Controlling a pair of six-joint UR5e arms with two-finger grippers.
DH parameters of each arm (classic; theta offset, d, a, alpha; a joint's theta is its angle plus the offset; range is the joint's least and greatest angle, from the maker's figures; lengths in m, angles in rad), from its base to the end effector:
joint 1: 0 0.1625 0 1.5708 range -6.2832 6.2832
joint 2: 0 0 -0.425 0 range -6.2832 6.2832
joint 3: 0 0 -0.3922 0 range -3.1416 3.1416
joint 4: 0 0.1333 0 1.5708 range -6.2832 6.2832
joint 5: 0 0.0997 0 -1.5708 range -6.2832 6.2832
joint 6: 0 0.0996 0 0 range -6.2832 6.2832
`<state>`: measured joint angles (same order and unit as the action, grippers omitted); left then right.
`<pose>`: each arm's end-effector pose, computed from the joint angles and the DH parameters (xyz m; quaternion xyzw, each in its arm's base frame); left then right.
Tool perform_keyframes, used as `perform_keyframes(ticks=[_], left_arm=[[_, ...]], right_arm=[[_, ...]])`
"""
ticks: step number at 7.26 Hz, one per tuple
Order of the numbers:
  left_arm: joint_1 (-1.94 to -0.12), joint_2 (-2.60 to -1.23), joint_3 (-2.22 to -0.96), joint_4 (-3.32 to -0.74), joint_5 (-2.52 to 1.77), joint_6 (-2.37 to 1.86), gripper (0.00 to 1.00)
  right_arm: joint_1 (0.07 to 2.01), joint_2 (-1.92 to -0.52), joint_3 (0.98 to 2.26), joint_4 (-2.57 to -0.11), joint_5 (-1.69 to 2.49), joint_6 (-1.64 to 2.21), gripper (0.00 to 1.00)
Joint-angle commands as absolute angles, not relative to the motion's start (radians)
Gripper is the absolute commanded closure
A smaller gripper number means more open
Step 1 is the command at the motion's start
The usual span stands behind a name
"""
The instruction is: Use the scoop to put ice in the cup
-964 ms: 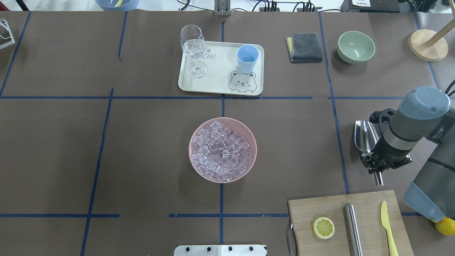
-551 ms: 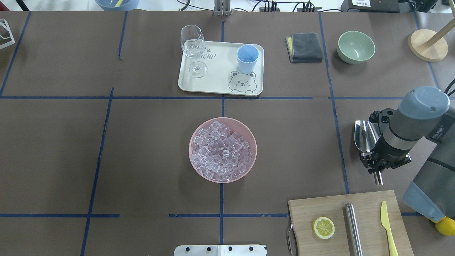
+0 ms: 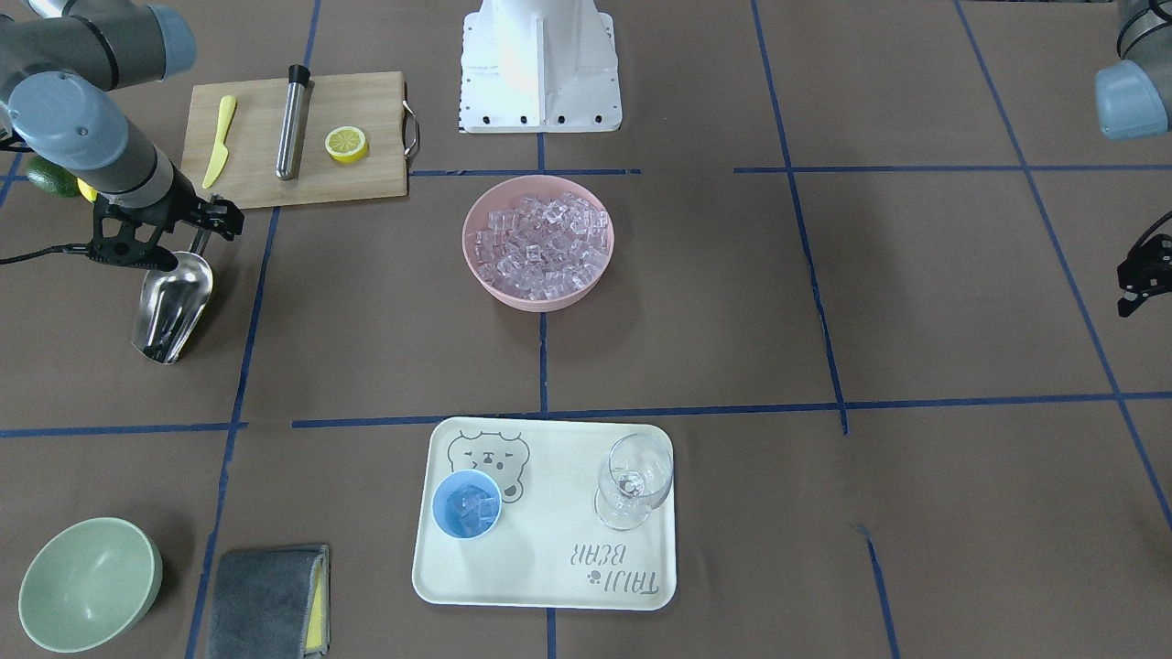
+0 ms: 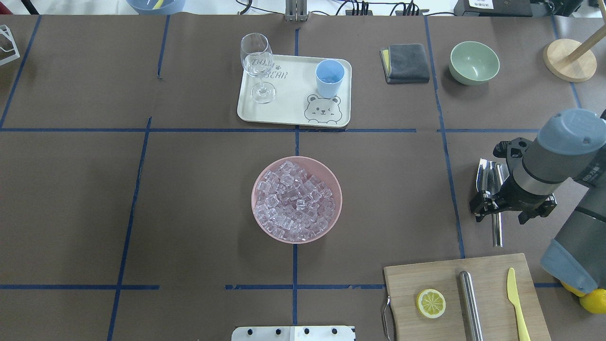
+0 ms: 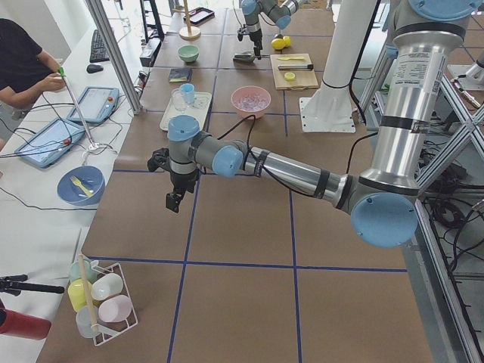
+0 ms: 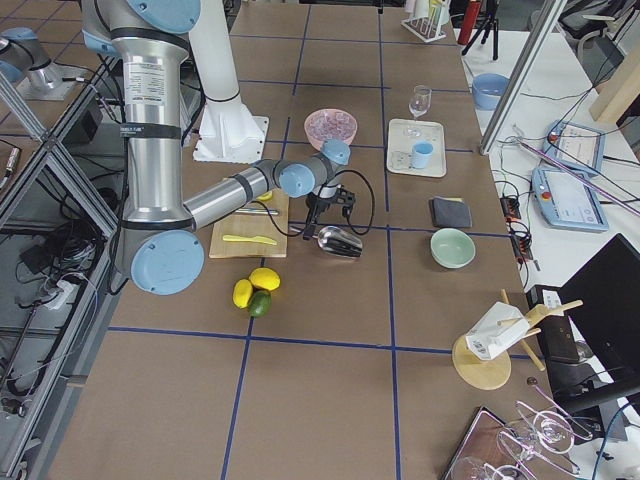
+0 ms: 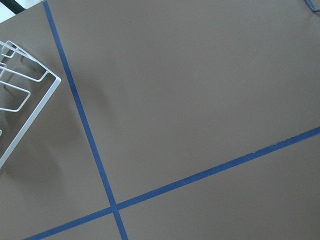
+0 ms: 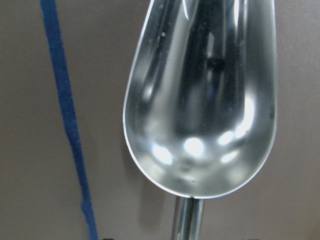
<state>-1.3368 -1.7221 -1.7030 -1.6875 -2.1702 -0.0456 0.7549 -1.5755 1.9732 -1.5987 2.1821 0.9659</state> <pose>0.0559 -0.5670 0.5098 0.1477 0.3130 0.1465 0.9267 -0.2989 -0.3857 0.4756 -0.1198 -0.3223 0.0151 0.9389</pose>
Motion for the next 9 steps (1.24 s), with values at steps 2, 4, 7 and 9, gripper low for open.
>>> perform_keyframes(ticks=[2,4,7,9], left_arm=[[-1.344,-1.72,-1.712,-1.627,-2.168,-0.029,0.0],[-1.422,-1.73,-1.704,-1.522,-2.169,0.116,0.0],[-1.526,-1.691,-1.7,-1.468,-2.178,0.181,0.0],[-1.535,-1.654,-1.7,-1.428,-2.186,0.183,0.0]], right_arm=[[0.926,-1.585,2.046,-1.612,2.198,0.825,0.0],[1.11,-1.617,2.013,-1.618,2.236,0.456,0.0],[1.417,-1.624,1.835,-1.647,2.338,-0.1,0.0],[1.462,-1.632,1.807,-1.635,2.33,-0.111,0.0]])
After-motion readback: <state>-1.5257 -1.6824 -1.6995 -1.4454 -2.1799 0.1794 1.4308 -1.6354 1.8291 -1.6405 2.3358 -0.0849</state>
